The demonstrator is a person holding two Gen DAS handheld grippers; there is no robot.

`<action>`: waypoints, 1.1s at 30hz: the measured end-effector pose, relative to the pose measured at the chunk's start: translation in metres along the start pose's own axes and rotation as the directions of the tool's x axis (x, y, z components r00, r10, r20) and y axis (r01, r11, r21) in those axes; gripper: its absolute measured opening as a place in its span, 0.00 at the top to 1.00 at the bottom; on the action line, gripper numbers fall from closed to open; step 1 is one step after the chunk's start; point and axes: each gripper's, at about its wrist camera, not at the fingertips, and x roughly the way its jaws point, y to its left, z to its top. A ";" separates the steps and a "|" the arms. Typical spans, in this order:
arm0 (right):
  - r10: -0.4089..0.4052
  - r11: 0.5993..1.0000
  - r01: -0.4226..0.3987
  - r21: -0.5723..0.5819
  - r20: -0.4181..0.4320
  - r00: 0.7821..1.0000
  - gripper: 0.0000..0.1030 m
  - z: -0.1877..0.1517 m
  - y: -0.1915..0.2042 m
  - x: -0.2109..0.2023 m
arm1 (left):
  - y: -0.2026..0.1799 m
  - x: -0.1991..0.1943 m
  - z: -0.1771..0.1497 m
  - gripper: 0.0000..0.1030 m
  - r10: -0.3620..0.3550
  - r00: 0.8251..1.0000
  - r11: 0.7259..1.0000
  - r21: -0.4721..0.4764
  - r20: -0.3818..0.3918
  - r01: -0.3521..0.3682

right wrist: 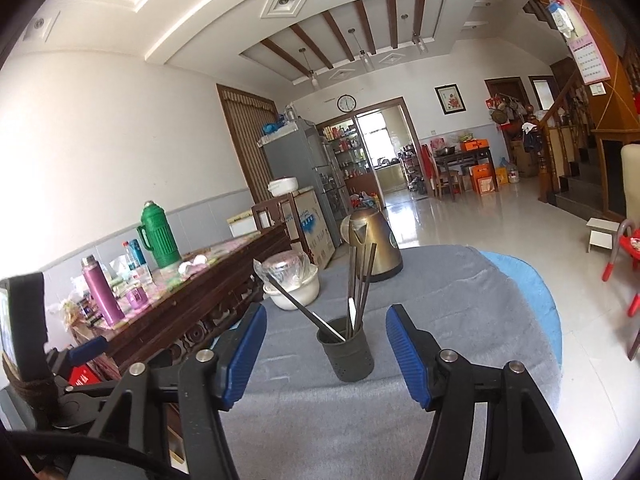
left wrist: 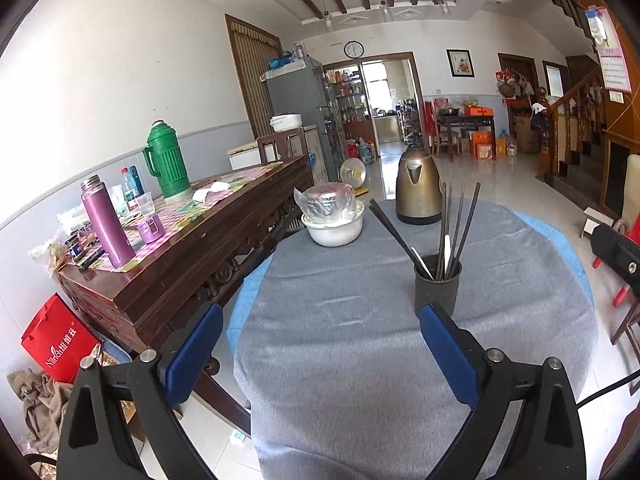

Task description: Organize utensils

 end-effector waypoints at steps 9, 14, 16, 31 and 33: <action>-0.030 1.000 0.030 -0.010 -0.070 0.997 0.36 -0.018 -0.001 0.009 | 0.001 0.004 -0.006 0.04 0.006 0.999 1.000 -0.002 -0.035 -0.006; -0.034 0.999 0.034 -0.002 -0.085 0.996 0.36 -0.023 -0.005 0.008 | 0.001 0.007 -0.009 0.04 0.005 0.999 1.000 0.001 -0.049 -0.004; -0.033 0.999 0.033 -0.001 -0.086 0.996 0.36 -0.022 -0.005 0.008 | 0.002 0.007 -0.009 0.04 0.003 0.999 1.000 -0.002 -0.052 -0.003; -0.033 0.999 0.031 -0.030 -0.088 0.996 0.35 -0.031 0.007 0.008 | 0.008 0.009 -0.013 0.04 0.012 0.998 1.000 -0.010 -0.060 -0.013; -0.034 0.999 0.032 -0.032 -0.087 0.996 0.35 -0.032 0.008 0.008 | 0.008 0.009 -0.013 0.04 0.012 0.998 1.000 -0.012 -0.062 -0.012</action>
